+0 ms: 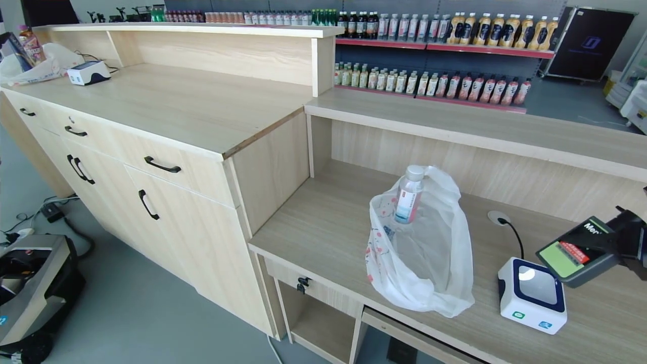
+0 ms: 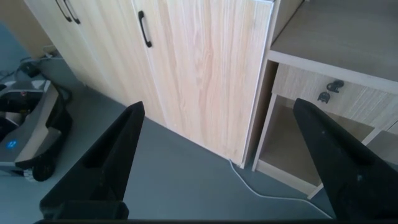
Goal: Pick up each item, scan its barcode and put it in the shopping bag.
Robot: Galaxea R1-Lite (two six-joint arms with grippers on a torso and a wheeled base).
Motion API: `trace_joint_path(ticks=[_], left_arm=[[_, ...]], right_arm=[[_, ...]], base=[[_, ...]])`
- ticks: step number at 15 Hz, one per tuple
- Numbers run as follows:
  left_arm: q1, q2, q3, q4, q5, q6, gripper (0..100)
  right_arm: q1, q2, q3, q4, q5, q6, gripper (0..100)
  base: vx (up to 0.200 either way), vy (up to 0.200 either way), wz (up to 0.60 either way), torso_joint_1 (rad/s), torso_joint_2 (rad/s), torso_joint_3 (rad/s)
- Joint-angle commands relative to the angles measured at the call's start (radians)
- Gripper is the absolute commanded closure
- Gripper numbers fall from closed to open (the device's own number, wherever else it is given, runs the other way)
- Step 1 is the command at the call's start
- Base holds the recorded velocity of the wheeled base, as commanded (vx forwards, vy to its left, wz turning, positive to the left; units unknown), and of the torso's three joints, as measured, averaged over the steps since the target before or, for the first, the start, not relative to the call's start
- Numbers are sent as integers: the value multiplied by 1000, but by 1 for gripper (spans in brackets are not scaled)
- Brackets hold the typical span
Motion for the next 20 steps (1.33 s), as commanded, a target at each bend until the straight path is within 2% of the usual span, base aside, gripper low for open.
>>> trace_joint_path(ticks=[1,3,12,20], left_arm=[[0,2,0,0,0,0,0],[0,2,0,0,0,0,0],[0,2,0,0,0,0,0],[0,2,0,0,0,0,0]], right_arm=[[-7,40,18,2,4,-53,100],[-7,71,18,6,4,-102,100],[-33,131,40,2,30,-151,100],[-31,194,11,-63,110,-152,100]], base=[[0,0,0,0,0,0],[0,0,0,0,0,0],[0,0,0,0,0,0],[0,0,0,0,0,0]])
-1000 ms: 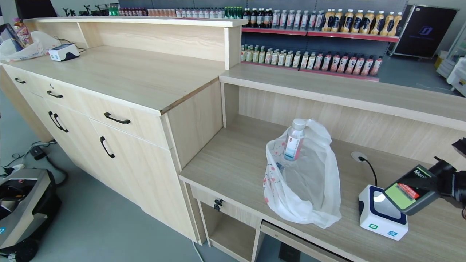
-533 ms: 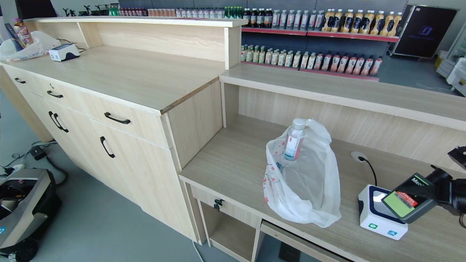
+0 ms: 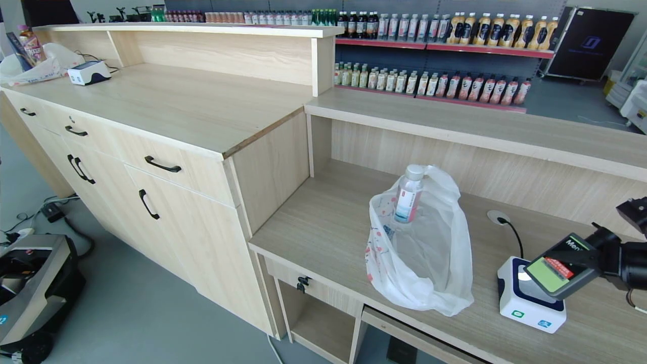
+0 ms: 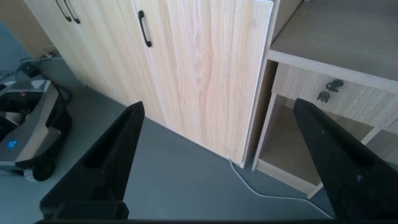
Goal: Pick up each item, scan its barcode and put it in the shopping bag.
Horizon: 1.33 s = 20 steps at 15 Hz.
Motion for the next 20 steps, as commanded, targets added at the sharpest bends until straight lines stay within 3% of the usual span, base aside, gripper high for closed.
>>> trace_joint_path(ticks=[1,17,19,20], left_arm=[[0,2,0,0,0,0,0],[0,2,0,0,0,0,0],[0,2,0,0,0,0,0],[0,2,0,0,0,0,0]], right_arm=[[0,23,-10,-2,16,0,100],[30,52,-25,-90,50,-6,100],[30,-49,-41,-133,16,-98,100],[29,-132,-41,-140,-60,-147,100]], base=[[0,0,0,0,0,0],[0,0,0,0,0,0],[0,0,0,0,0,0],[0,0,0,0,0,0]])
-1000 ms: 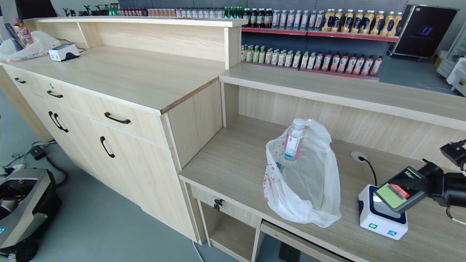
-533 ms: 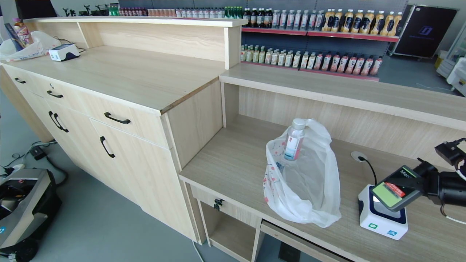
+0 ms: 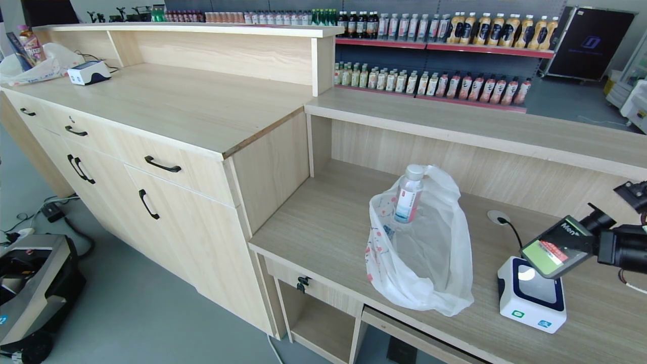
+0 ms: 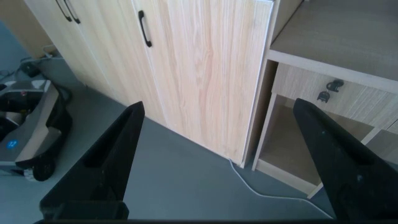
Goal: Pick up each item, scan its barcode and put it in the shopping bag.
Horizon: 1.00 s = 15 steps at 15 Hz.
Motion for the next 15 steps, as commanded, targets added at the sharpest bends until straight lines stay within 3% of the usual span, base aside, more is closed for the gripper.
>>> trace_joint_path(ticks=[1,3,7,10,12,15], left_arm=[[0,2,0,0,0,0,0],[0,2,0,0,0,0,0],[0,2,0,0,0,0,0],[0,2,0,0,0,0,0],[0,2,0,0,0,0,0],[0,0,0,0,0,0,0]], right_arm=[[-1,-201,4,-19,-153,-98,100],[0,-290,59,-59,-325,-189,100],[39,-366,107,-188,-388,-226,100],[118,-384,104,-245,-534,-226,100],[151,-387,108,-260,-560,-223,100],[351,-369,108,-317,-787,-154,100]], base=[[0,0,0,0,0,0],[0,0,0,0,0,0],[0,0,0,0,0,0],[0,0,0,0,0,0],[0,0,300,-1,1,4],[0,0,600,1,4,4]])
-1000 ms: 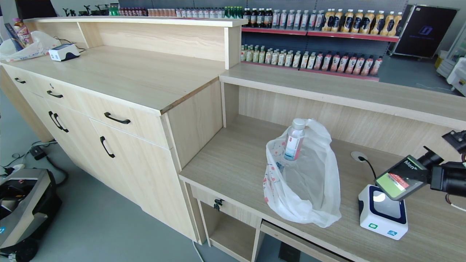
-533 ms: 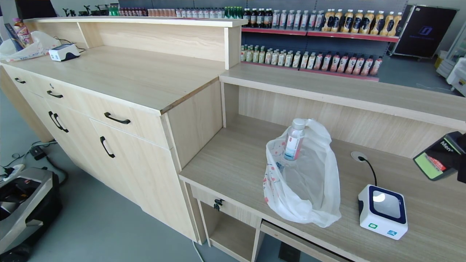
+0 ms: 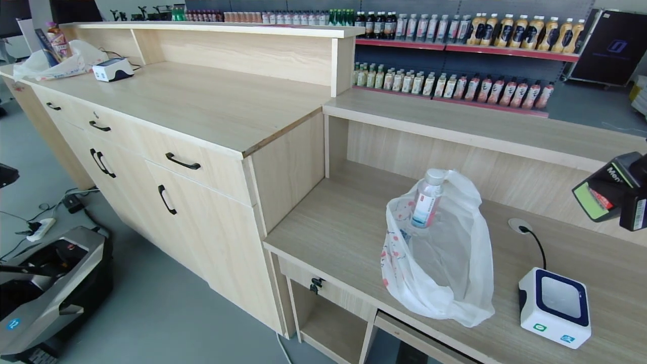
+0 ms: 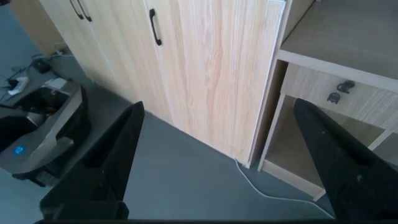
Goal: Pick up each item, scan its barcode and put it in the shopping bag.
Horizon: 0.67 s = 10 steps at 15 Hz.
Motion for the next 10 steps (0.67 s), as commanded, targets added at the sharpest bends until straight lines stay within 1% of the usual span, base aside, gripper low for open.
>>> trace_joint_path(ticks=[1,3,5,8,10], left_arm=[[0,2,0,0,0,0,0],[0,2,0,0,0,0,0],[0,2,0,0,0,0,0],[0,2,0,0,0,0,0],[0,2,0,0,0,0,0]], right_arm=[[134,35,0,-14,-133,42,100],[189,75,4,-12,-193,61,100],[193,125,27,20,-195,64,100],[190,167,57,26,-196,62,100],[187,234,83,17,-198,55,100]], base=[[0,0,600,12,7,2],[0,0,600,10,2,0],[0,0,0,0,0,0],[0,0,0,0,0,0],[0,0,0,0,0,0]])
